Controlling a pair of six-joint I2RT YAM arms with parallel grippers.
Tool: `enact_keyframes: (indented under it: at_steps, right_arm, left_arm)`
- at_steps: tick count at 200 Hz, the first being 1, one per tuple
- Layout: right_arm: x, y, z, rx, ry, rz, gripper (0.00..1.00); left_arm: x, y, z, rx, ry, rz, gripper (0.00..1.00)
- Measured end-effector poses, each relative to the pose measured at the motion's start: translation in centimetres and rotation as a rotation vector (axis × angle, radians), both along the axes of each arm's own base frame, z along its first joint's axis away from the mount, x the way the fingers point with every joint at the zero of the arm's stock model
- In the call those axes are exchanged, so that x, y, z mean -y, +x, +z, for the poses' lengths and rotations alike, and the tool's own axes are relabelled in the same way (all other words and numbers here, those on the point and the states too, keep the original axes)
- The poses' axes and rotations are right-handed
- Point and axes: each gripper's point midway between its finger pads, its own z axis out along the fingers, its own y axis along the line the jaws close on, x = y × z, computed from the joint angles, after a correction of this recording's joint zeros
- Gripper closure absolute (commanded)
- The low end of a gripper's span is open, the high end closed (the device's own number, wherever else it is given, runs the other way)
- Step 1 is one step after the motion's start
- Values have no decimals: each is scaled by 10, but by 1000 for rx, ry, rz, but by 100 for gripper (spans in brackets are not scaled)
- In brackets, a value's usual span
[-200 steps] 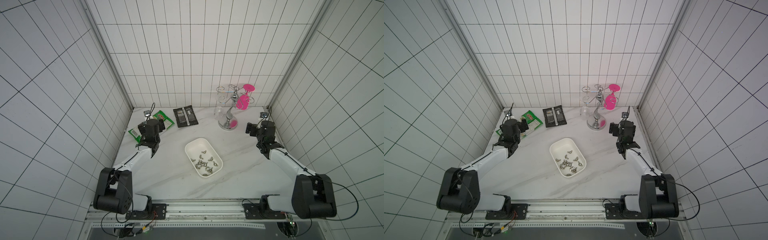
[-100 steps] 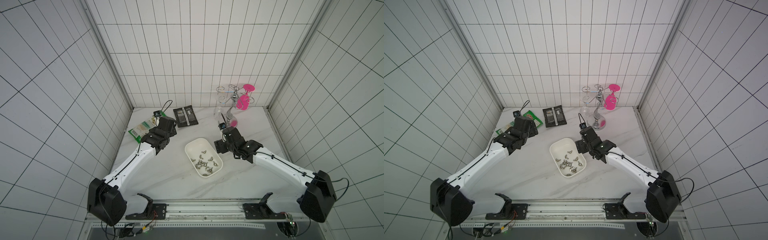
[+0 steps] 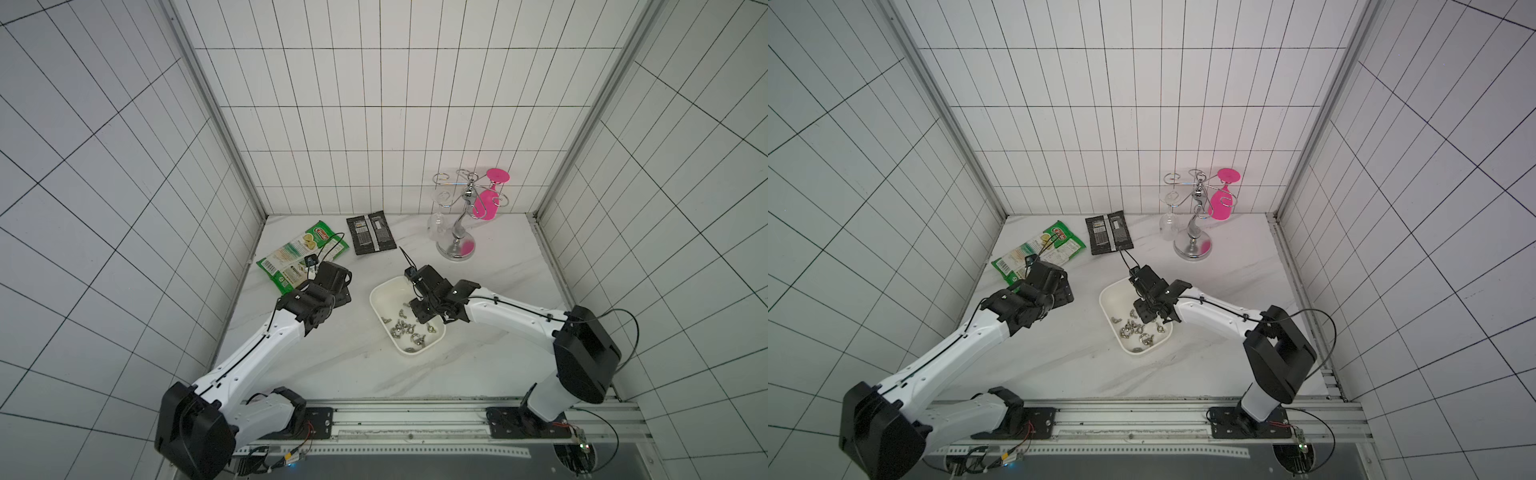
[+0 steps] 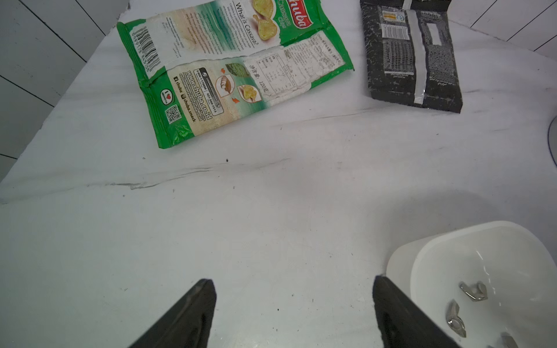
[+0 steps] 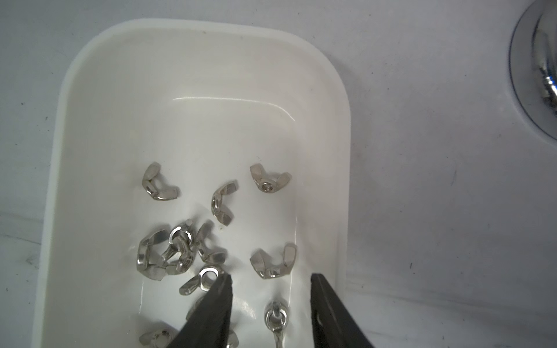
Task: Take out the wing nut from the storage box
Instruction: Pick up the wing nut from the storage box.
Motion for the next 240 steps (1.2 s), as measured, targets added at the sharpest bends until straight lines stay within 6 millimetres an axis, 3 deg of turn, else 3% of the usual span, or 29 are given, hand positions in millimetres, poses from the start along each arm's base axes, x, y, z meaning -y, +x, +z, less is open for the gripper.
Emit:
enact_keyframes:
  at_steps: [49,106,168,240]
  right_arm:
    - [-22,11,-16,-8,-43,88,59]
    - [-23,21,-48,-47,-110,118,58]
    - [-28,42,-48,-45,-78,120,57]
    - [-30,47,-62,-80,-67,128,60]
  left_arm:
    - [0,-4,-11,-49,8,1,15]
    - [0,-9,-9,-56,-4,-6,14]
    - [1,-11,-8,-58,-8,-12,14]
    - [-1,-13,-6,-55,-7,-13,14]
